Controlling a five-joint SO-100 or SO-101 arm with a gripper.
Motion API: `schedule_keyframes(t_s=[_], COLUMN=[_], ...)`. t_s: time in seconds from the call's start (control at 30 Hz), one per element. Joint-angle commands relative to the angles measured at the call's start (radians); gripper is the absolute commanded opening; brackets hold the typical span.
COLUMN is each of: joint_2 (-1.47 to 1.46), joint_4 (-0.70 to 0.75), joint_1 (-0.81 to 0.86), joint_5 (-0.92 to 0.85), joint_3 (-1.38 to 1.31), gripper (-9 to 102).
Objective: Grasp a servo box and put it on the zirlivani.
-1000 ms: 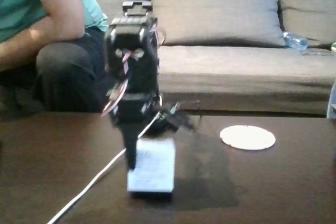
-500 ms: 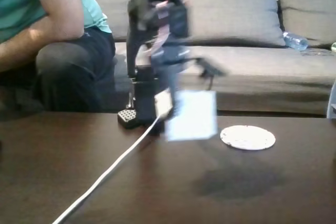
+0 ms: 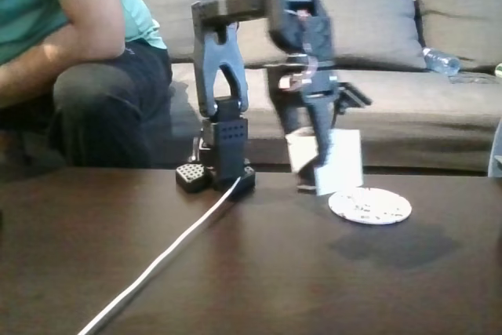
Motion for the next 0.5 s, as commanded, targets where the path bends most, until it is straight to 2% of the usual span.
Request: schedule_keyframes(t_s=[0.0,0.3,0.47], joint_2=[0.044,0.031,0.029], joint_4=[-0.005,0.003,0.0], joint_1=[-0.072,-0.295,-0.357], joint_5=[-0.021,-0.031,-0.026], joint_3=[-0.006,-0.003,0.018], gripper=[11,11,11])
